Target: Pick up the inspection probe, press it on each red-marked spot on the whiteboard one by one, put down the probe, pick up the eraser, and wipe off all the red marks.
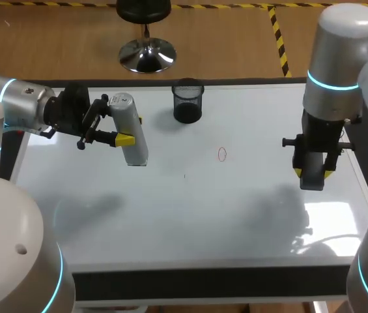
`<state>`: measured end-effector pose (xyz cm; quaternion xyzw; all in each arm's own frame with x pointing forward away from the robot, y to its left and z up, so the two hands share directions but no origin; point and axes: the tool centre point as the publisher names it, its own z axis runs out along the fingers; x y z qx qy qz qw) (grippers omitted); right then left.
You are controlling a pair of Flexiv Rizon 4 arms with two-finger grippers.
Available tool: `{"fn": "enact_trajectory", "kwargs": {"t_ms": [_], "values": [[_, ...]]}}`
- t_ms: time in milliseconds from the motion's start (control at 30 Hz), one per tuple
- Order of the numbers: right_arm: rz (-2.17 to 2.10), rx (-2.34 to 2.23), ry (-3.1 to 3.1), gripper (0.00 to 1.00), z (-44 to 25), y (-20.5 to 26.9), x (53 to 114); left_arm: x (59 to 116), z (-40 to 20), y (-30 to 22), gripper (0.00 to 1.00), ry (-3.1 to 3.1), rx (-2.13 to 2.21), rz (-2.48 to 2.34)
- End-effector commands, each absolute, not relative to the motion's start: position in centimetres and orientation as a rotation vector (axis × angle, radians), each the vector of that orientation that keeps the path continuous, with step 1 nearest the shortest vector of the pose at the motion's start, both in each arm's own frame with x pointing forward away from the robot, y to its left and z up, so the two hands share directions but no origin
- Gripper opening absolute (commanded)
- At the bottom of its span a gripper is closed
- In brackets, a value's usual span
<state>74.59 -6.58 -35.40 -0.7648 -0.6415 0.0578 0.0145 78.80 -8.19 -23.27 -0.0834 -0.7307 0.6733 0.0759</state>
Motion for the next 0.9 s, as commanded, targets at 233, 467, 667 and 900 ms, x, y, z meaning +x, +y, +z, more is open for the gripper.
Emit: {"fn": "enact_trajectory", "kwargs": {"t_ms": [233,467,667,900], "values": [[0.176,-2.379,-1.997,0.00,-35.3,-6.7,74.5,79.0,-23.1,-10.8,0.00,-2.152,-0.297,2.017],[0.176,-2.379,-1.997,0.00,-35.3,-6.7,74.5,79.1,-23.8,-13.8,0.00,-2.124,-0.353,1.963],[0.176,-2.379,-1.997,0.00,-35.3,-6.7,74.5,79.7,-24.1,-16.0,0.00,-2.099,-0.367,1.970],[0.176,-2.379,-1.997,0.00,-35.3,-6.7,74.5,80.4,-24.8,-19.1,0.00,-2.061,-0.375,1.969]]}}
